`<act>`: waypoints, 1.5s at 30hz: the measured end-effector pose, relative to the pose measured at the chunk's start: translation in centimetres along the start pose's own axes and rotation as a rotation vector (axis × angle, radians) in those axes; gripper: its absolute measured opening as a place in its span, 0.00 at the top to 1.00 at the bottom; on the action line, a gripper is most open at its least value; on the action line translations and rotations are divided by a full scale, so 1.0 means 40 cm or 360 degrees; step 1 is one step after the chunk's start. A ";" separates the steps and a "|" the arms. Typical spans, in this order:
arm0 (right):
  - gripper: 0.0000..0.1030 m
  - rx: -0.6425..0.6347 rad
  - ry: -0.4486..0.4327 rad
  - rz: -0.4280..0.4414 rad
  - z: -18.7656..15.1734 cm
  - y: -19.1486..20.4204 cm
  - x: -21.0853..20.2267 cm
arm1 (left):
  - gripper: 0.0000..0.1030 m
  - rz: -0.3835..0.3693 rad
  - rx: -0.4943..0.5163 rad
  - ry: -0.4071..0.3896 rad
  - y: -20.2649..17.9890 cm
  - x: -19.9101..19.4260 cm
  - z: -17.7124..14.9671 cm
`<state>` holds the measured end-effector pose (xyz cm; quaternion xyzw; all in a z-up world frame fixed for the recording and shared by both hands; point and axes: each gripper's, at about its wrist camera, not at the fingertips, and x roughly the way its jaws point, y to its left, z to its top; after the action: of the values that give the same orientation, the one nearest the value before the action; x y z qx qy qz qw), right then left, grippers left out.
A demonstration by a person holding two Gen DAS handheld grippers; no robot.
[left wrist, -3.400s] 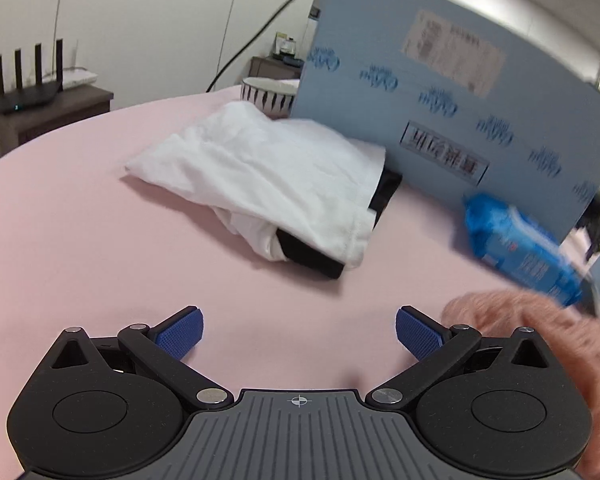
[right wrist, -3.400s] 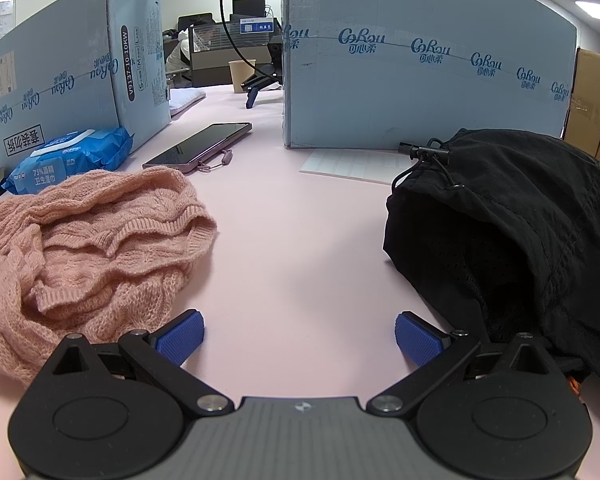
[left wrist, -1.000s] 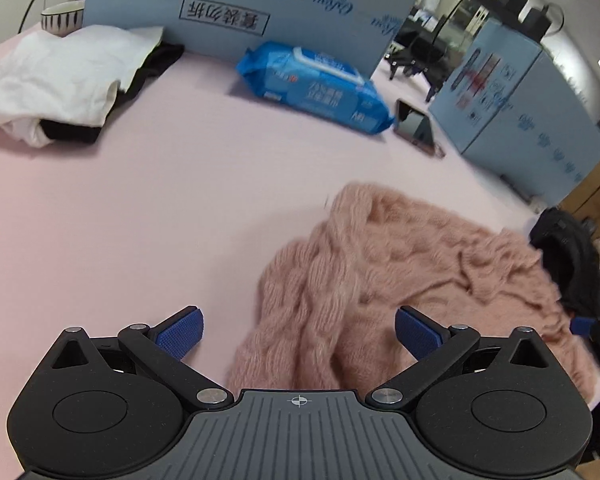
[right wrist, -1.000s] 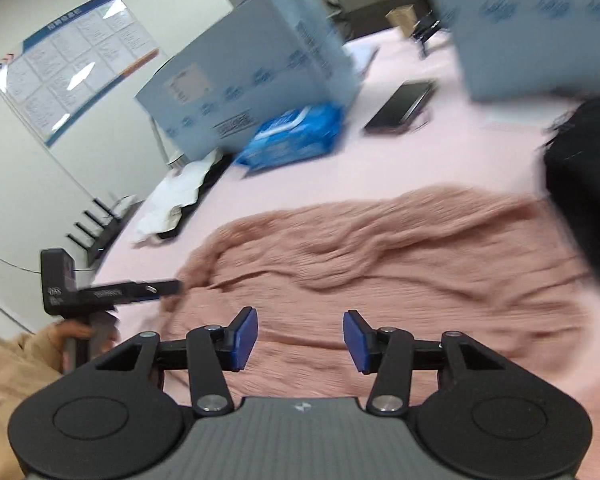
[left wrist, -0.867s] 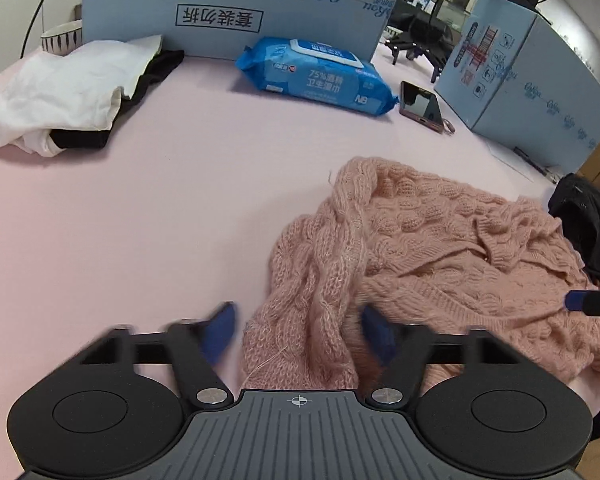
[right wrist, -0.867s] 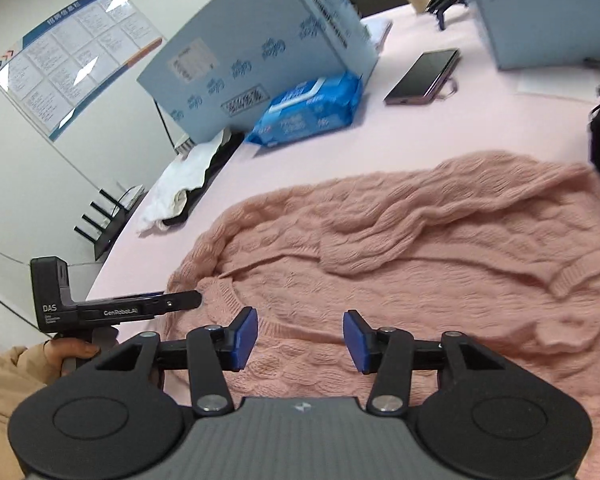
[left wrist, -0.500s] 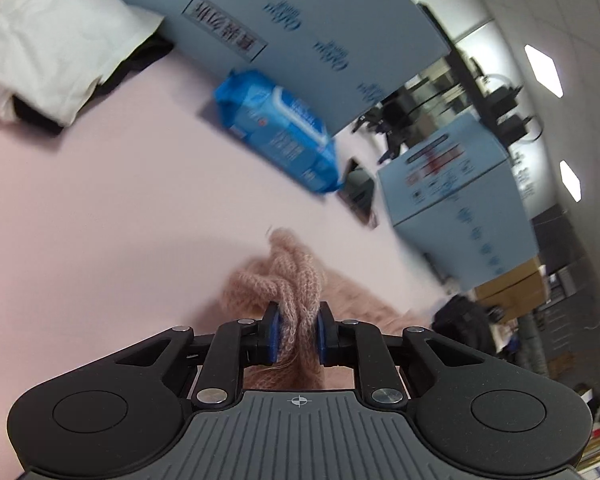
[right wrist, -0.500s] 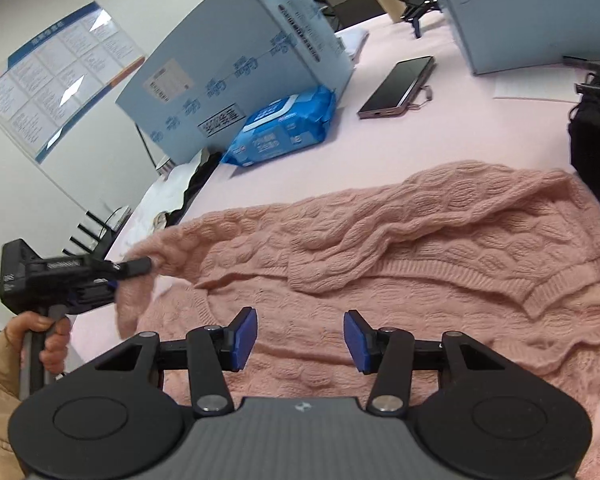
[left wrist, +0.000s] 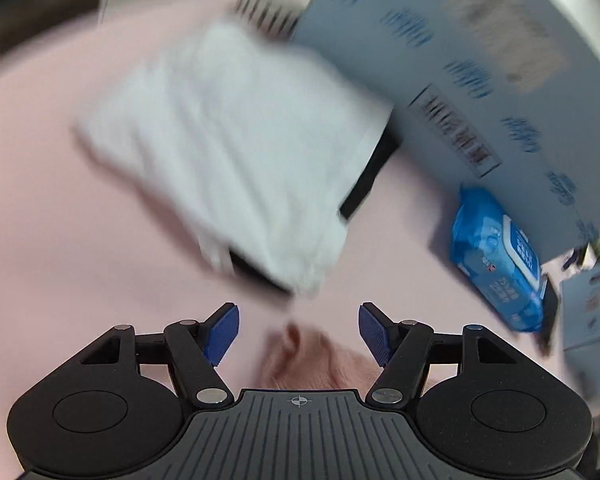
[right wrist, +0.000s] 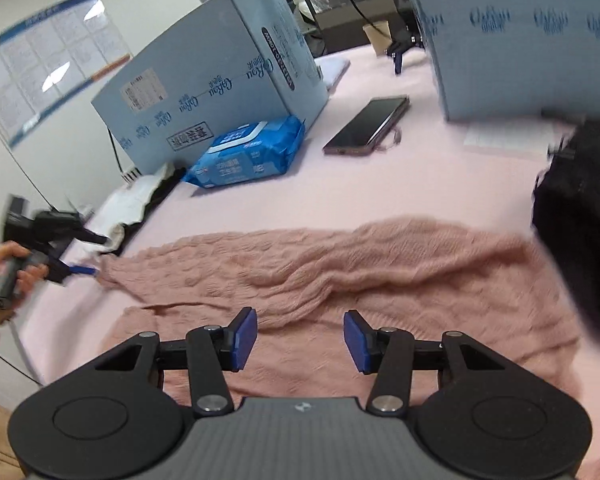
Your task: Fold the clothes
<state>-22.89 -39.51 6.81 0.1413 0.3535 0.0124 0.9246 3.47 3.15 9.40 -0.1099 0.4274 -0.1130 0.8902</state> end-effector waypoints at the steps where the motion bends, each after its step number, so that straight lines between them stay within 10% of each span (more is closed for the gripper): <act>1: 0.51 -0.0075 0.0005 -0.0023 0.006 0.011 0.005 | 0.32 -0.0045 0.0151 -0.0085 -0.029 -0.025 -0.007; 6: 0.49 -0.0644 0.0057 -0.0116 0.022 0.105 0.081 | 0.19 -0.0227 0.0536 0.0021 -0.167 0.014 -0.103; 9: 0.49 -0.0975 0.0069 -0.0146 0.024 0.159 0.120 | 0.19 -0.0127 0.0348 0.0271 -0.170 0.114 -0.140; 13: 0.41 -0.1252 0.0123 -0.0057 0.018 0.201 0.145 | 0.19 0.0039 0.0541 0.0236 -0.188 0.120 -0.153; 19: 0.52 -0.1339 0.0268 0.0051 0.006 0.201 0.200 | 0.19 -0.0022 0.0357 0.0148 -0.126 0.074 -0.128; 23: 0.86 -0.1006 0.0310 0.0142 0.045 0.145 0.216 | 0.16 0.0080 0.0365 0.0228 -0.120 0.122 -0.157; 35: 0.91 0.0358 -0.0051 0.0628 0.219 -0.177 0.117 | 0.08 0.0088 0.0460 0.0210 -0.143 0.126 -0.177; 40: 0.84 0.0280 -0.0242 0.0107 0.320 -0.296 0.162 | 0.08 0.0075 0.0422 0.0195 -0.139 0.115 -0.174; 43: 0.45 0.0100 -0.0226 -0.0401 0.352 -0.315 0.198 | 0.08 0.0106 0.0436 0.0029 -0.155 0.053 -0.170; 45: 0.23 -0.0096 -0.0219 -0.0500 0.352 -0.272 0.188 | 0.07 0.0131 0.0455 -0.0075 -0.164 0.015 -0.165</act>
<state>-8.84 -52.60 9.00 0.0571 0.3067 -0.1315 0.9409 -2.06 -3.92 6.84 0.0330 0.3900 -0.1335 0.9105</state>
